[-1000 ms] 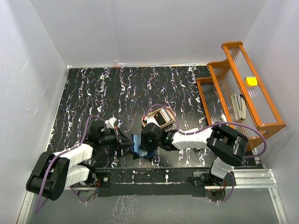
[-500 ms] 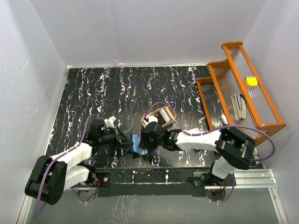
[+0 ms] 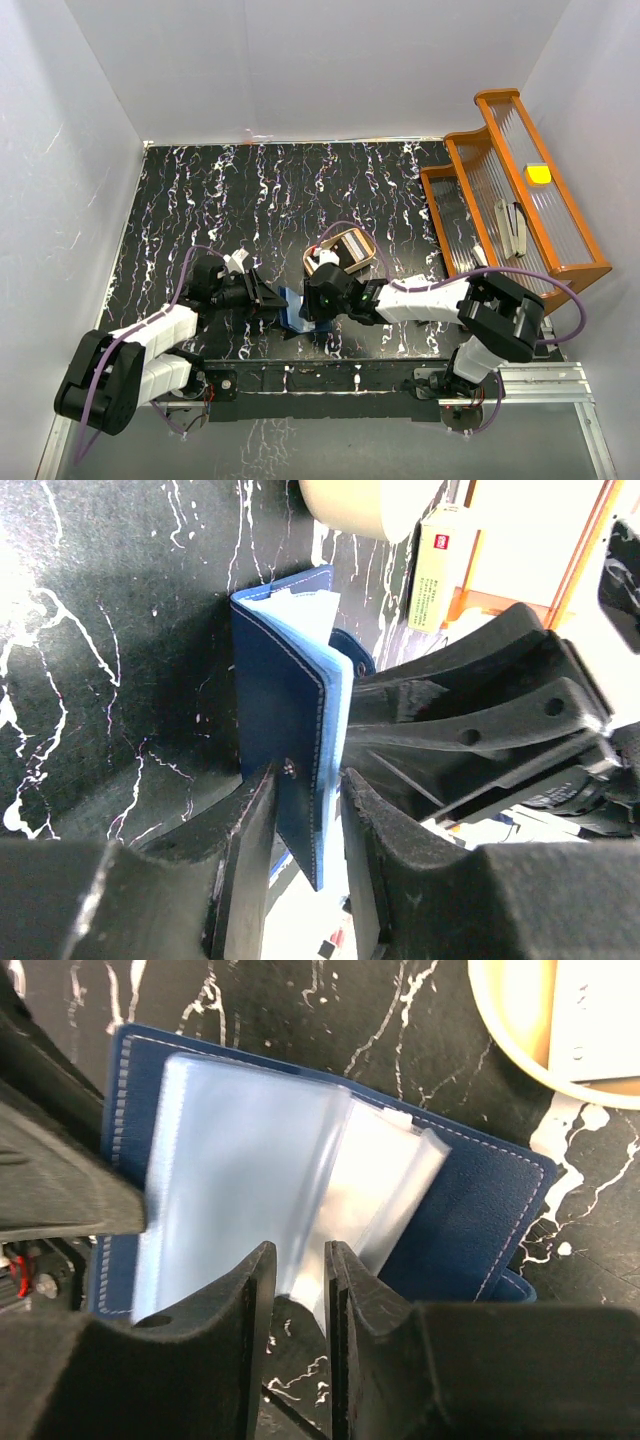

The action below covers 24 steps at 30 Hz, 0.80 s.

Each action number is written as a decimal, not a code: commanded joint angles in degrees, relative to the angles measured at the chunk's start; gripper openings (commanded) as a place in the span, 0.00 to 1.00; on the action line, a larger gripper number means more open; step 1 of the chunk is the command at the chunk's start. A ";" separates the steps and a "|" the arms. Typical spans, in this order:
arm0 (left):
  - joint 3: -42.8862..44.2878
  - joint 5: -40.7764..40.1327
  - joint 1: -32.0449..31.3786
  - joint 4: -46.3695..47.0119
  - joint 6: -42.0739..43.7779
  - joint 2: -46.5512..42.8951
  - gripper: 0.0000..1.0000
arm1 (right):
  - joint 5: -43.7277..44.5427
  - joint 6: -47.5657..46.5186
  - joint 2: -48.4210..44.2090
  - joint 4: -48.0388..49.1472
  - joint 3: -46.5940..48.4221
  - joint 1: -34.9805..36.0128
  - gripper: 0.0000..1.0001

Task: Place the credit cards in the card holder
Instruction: Open the card holder at the center of the board.

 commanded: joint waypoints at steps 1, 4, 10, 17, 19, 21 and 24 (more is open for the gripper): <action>-0.20 1.43 -0.04 1.89 -0.51 1.00 0.29 | 0.70 0.28 1.89 3.67 -0.52 0.31 0.24; -0.20 1.14 -0.06 1.79 -0.49 0.86 0.23 | 0.57 0.16 2.41 3.86 -0.57 0.32 0.23; 0.18 0.63 -0.04 0.73 0.25 0.99 0.30 | 0.38 -0.06 2.58 3.95 -0.72 0.33 0.23; 1.53 0.35 -0.04 -0.72 1.16 1.18 0.41 | 0.10 -0.57 2.63 3.62 -0.07 0.34 0.23; 2.08 -0.08 -0.04 -1.84 1.82 1.57 0.41 | 0.01 -0.75 2.57 3.51 0.04 0.33 0.23; 2.46 -0.13 -0.05 -2.18 2.05 2.11 0.42 | -0.29 -0.89 2.69 3.44 0.19 0.34 0.23; 2.87 -0.26 -0.04 -2.81 2.22 1.84 0.45 | -0.72 -0.90 2.69 3.08 0.95 0.33 0.23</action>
